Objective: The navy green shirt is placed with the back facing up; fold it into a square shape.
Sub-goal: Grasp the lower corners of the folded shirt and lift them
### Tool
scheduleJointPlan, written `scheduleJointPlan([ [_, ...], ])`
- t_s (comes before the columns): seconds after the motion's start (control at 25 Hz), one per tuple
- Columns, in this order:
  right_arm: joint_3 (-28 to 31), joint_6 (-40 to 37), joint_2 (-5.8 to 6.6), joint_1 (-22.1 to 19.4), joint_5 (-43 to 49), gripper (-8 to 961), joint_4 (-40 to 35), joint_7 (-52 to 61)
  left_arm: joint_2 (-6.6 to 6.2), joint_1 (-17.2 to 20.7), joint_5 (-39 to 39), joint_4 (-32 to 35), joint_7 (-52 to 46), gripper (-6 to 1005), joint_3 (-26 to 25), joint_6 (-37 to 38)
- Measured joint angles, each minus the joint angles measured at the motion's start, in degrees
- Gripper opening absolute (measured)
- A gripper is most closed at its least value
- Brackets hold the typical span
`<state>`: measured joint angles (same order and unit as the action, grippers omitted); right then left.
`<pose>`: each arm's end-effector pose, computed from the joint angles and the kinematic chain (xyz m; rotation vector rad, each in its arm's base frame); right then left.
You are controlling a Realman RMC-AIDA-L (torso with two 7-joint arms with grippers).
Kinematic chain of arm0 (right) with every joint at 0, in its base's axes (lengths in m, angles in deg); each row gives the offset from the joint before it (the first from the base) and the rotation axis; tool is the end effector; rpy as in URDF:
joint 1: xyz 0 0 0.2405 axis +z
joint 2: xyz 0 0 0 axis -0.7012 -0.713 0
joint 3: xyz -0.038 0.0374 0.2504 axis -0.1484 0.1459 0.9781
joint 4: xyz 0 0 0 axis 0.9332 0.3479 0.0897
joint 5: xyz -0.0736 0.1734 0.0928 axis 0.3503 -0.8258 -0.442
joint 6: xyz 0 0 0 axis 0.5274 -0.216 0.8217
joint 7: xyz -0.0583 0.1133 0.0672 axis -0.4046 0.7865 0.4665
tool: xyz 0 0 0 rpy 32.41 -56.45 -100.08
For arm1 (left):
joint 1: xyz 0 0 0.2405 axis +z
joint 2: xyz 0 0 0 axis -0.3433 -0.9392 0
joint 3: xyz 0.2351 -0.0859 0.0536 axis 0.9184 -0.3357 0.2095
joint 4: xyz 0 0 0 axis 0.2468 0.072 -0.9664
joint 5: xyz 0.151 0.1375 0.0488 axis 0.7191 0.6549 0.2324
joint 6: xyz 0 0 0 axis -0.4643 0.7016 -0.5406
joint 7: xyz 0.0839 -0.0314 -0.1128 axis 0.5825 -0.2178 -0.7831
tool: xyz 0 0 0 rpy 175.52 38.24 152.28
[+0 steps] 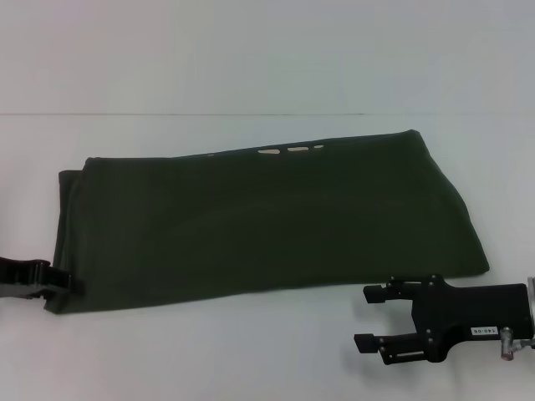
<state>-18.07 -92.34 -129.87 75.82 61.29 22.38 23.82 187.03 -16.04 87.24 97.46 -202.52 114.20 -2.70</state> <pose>0.2796 0.3082 -0.0305 -2.9219 0.5642 0.5064 -0.3431 0.3508 0.0661 -2.1184 -1.8088 -0.0106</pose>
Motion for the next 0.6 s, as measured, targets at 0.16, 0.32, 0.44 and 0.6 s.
scheduleJointPlan([
  [0.16,0.00,-0.02,0.07,0.12,-0.01,836,0.00,0.40,-0.02,0.00,0.17,0.12,-0.16,430,0.24,-0.43],
  [0.32,0.00,-0.05,0.10,0.23,-0.01,836,-0.03,0.84,0.15,-0.17,0.17,0.16,0.19,371,0.43,-0.84],
  [0.44,0.00,-0.07,0.08,0.25,-0.01,836,-0.38,1.03,0.24,-0.40,0.17,0.19,0.25,326,1.56,-1.39],
  [0.6,0.00,-0.08,-0.01,0.28,-0.01,837,-0.56,1.23,0.36,-0.58,0.17,0.19,0.07,312,3.47,-2.14],
])
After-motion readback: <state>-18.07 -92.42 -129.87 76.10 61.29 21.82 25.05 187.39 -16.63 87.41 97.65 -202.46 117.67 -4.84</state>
